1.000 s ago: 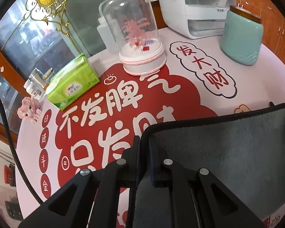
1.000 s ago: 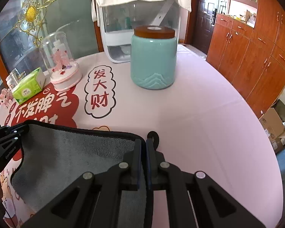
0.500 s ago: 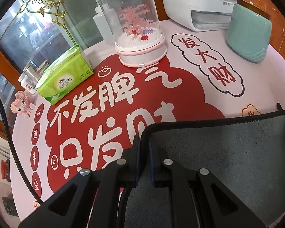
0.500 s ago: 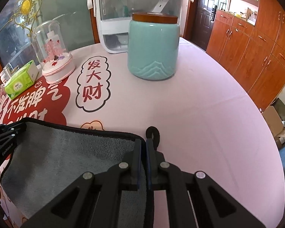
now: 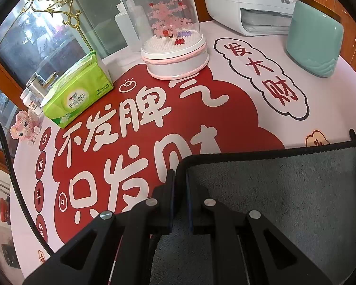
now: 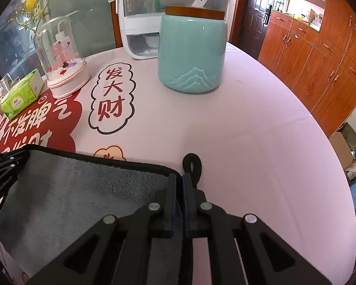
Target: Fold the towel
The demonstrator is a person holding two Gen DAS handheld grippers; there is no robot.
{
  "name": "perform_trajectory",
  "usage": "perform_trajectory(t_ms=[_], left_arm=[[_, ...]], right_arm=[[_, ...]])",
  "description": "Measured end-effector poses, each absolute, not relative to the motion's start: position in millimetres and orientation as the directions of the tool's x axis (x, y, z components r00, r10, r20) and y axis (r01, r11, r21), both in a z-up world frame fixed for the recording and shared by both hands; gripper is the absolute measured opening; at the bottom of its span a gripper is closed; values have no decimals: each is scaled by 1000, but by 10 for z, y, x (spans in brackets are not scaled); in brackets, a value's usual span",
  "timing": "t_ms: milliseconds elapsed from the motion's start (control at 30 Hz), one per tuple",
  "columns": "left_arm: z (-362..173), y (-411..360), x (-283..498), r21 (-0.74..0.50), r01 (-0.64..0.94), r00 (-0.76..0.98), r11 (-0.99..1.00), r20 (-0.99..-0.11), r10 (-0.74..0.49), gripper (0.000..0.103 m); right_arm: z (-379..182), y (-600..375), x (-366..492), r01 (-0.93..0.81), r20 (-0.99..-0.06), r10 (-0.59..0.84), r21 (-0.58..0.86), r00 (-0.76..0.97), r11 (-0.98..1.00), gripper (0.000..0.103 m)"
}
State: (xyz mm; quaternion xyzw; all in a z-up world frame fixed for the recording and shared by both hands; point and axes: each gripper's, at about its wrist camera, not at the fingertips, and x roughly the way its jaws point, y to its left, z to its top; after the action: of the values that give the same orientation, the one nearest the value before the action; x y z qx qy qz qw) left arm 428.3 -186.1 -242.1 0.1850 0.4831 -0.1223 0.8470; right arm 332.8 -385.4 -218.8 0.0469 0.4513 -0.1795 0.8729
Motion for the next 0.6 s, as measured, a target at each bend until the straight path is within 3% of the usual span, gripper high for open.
perform_trajectory(t_ms=[167, 200, 267, 333, 367, 400, 467, 600], left_arm=[[-2428, -1877, 4284, 197, 382, 507, 903, -862, -27, 7], [-2421, -1881, 4280, 201, 378, 509, 904, -860, -21, 12], [-2412, -1878, 4279, 218, 361, 517, 907, -856, 0, 33], [-2386, -1844, 4291, 204, 346, 515, 916, -857, -3, 72], [-2371, -1811, 4306, 167, 345, 502, 924, -864, -31, 80], [-2360, -1781, 4317, 128, 347, 487, 929, -871, -62, 86], [-2355, -1742, 4335, 74, 342, 458, 937, -883, -97, 87], [-2364, -1743, 4336, 75, 330, 441, 941, -894, -83, 93]], right_arm=[[-2202, -3849, 3340, 357, -807, -277, -88, 522, 930, 6], [-2204, -3843, 3344, 357, -807, -280, -93, 521, 930, 7], [-2202, -3830, 3347, 354, -806, -286, -102, 518, 930, 14], [-2183, -3825, 3332, 351, -803, -281, -96, 526, 931, 23], [-2166, -3822, 3318, 354, -798, -283, -94, 532, 931, 30], [-2142, -3817, 3299, 357, -791, -288, -94, 540, 929, 34], [-2090, -3807, 3261, 362, -777, -297, -95, 555, 927, 47], [-1999, -3771, 3218, 361, -758, -309, -104, 574, 927, 53]])
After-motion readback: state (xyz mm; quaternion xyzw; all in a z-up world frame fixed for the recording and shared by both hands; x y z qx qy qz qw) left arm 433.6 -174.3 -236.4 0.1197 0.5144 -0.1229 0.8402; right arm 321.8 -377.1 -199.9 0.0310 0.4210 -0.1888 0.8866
